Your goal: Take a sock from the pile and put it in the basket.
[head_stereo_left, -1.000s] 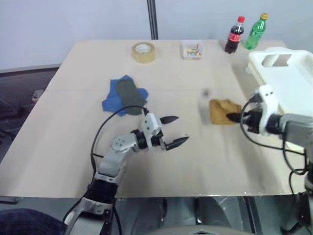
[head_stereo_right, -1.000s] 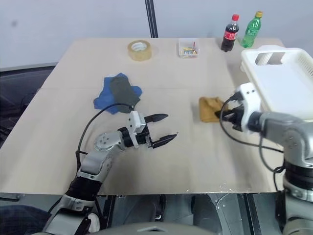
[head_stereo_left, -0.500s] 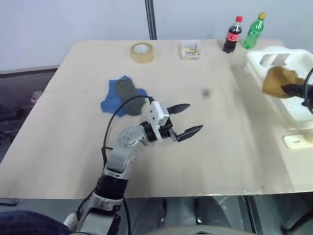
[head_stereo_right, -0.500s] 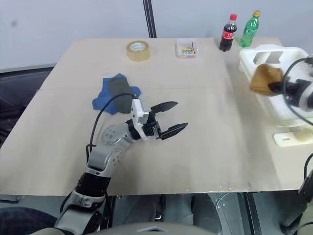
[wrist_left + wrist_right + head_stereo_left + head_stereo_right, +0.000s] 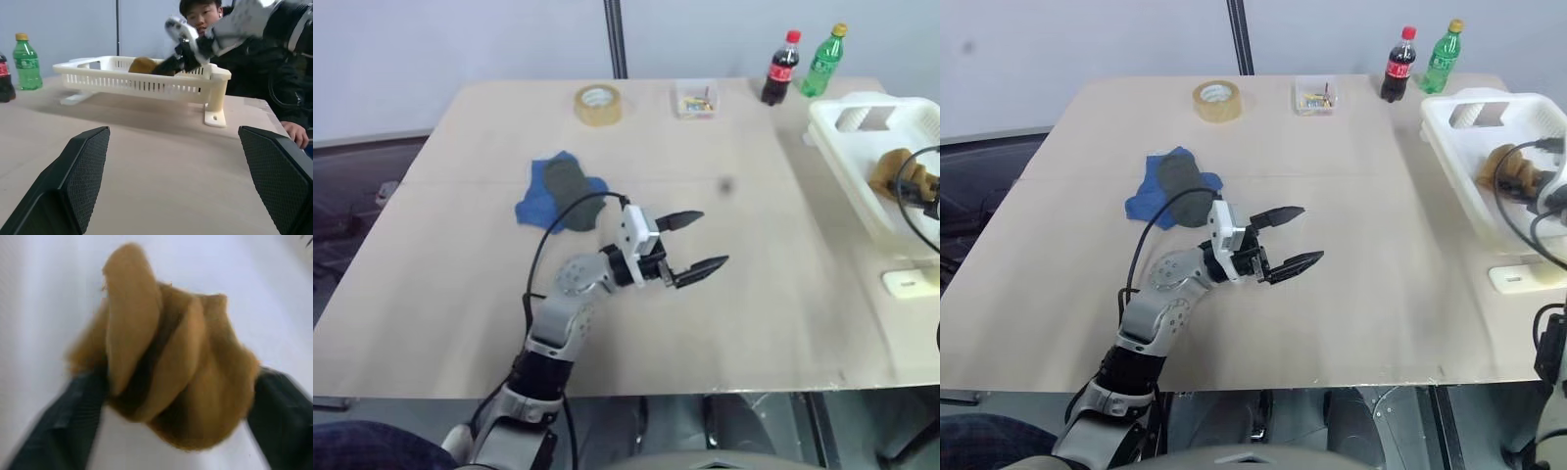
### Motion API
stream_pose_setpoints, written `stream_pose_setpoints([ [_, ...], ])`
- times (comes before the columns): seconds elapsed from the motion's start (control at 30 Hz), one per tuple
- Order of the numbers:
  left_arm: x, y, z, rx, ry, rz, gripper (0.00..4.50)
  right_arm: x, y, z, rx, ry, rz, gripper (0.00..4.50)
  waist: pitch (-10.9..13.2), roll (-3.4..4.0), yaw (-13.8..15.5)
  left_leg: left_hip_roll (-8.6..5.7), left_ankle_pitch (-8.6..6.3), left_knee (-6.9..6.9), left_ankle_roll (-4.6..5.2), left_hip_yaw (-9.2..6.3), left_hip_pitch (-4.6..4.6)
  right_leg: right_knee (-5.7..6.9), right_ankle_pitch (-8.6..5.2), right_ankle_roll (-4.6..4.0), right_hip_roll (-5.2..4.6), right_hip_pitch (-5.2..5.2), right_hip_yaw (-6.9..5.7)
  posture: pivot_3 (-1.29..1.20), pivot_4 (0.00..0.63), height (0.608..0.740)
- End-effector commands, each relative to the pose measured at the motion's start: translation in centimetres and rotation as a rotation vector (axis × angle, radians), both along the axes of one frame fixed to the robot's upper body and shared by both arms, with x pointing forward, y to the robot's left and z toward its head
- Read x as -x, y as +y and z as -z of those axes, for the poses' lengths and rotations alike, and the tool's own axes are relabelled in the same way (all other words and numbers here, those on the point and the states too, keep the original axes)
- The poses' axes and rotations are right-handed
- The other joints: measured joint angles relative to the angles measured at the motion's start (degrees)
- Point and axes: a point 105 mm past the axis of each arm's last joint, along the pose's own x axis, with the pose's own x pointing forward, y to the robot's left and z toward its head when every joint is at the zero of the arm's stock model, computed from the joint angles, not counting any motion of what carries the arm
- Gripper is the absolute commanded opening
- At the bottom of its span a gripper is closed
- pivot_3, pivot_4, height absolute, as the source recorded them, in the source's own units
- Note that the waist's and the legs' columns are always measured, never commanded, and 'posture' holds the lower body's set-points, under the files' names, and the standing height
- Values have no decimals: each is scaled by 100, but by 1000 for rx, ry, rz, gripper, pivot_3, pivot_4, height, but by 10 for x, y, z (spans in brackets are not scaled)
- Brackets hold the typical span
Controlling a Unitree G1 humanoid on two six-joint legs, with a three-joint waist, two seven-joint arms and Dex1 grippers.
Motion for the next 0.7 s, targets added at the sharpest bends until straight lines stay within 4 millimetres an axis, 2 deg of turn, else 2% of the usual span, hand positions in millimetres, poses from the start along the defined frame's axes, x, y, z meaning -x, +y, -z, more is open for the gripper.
stream_pose_setpoints([
  [0.03,5,-1,-13,17,-48,16,4500,2,-8,-37,191,-134,-1,4449,0,0,3,0,0,1,0,-1,0,0,0,0,1,0,-1,0,150,738],
  [0.27,4,8,-10,-1,-38,-18,4500,19,26,-73,209,-275,-129,4449,1,2,-1,4,1,3,-2,-2,1,4,0,0,2,0,2,0,150,738],
  [0.3,3,10,-9,-7,-34,-30,4500,21,35,-80,202,-311,-163,4449,1,2,2,5,0,3,0,-3,2,5,0,0,3,0,1,0,150,738],
  [0.37,1,16,-7,-10,-24,-64,4500,30,66,-95,131,-415,-299,4449,1,2,-2,6,-1,3,2,-6,2,6,0,0,4,0,0,0,150,738],
  [0.43,0,23,-6,-16,-16,-101,4500,43,97,-99,58,-476,-464,4449,2,0,-3,10,-2,4,3,-5,3,8,0,0,7,0,3,0,150,738],
  [0.47,-2,27,-4,-22,-9,-128,4500,50,111,-96,34,-480,-541,4449,2,0,0,11,-2,4,3,-10,3,7,0,0,7,1,-1,0,150,738],
  [0.53,-5,35,2,-33,26,-203,4500,64,134,-73,4,-415,-684,4449,2,-3,25,11,-2,8,4,-14,2,7,0,0,7,4,-7,0,150,738],
  [0.7,4,58,30,-109,100,-351,4500,91,175,-2,-78,-262,-821,4449,2,-6,39,8,-6,11,9,-24,1,-3,0,0,0,15,-14,0,150,738],
])
